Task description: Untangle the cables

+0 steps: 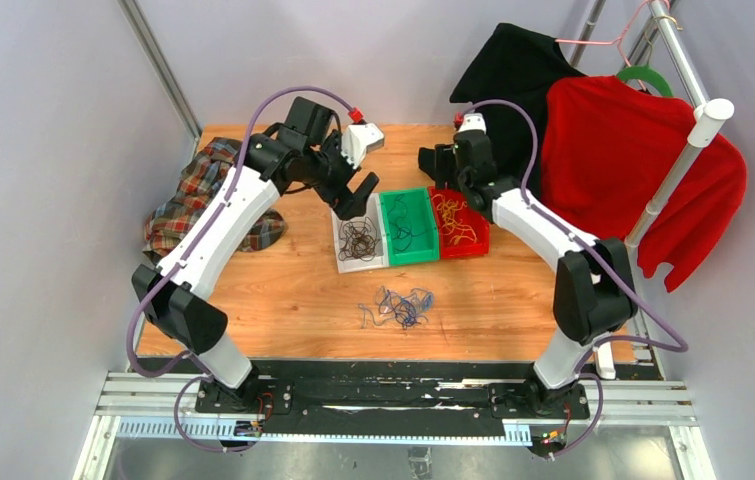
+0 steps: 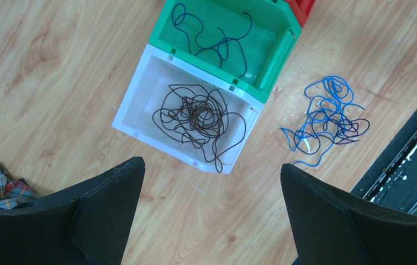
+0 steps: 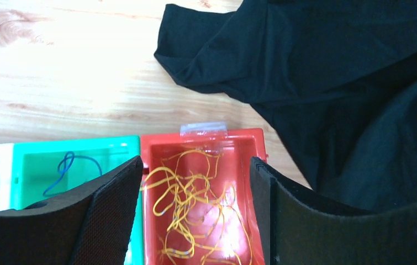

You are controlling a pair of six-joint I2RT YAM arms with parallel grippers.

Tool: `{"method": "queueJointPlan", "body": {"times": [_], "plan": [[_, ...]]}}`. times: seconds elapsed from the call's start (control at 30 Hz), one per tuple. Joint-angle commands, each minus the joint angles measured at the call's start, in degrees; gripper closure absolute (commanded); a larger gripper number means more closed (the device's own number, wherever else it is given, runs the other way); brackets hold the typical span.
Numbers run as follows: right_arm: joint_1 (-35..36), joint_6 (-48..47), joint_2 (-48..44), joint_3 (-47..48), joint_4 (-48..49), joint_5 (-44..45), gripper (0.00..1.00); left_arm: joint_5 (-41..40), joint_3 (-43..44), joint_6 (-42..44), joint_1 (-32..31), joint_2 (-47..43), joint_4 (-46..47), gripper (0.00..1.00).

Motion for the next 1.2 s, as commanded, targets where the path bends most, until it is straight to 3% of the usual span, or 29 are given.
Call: {"method": "queueJointPlan", "body": {"times": [0.0,0.2,0.43,0.7,1.17], "plan": [[-0.83,0.83,-5.76,-0.52,-7.29,-2.75,0.29,2.29,-1.29,0.44,0.3,-2.65,-0.29,0.02],[3.07,0.89,-16.51,-6.7,-7.34,-6.21,0.28,4.79,-7.78,3.86,0.39,-5.84,-0.25,0.02],[14.15,5.07,-29.77,-23.94,-4.26,-5.13,0.3,14.19,-25.69,12.21,-0.38,-9.75,-0.09,0.0],[19.2,11.94,-42.05,-37.04,-1.22,-1.12,0.35,9.71,-40.01,20.07,-7.53,-10.69,7.74,0.01],[19.23,14.75,-45.62,-42.83,0.78,-1.72,0.37,8.15,-43.62,34.92,-16.92,-4.37,17.52,0.05]]}}
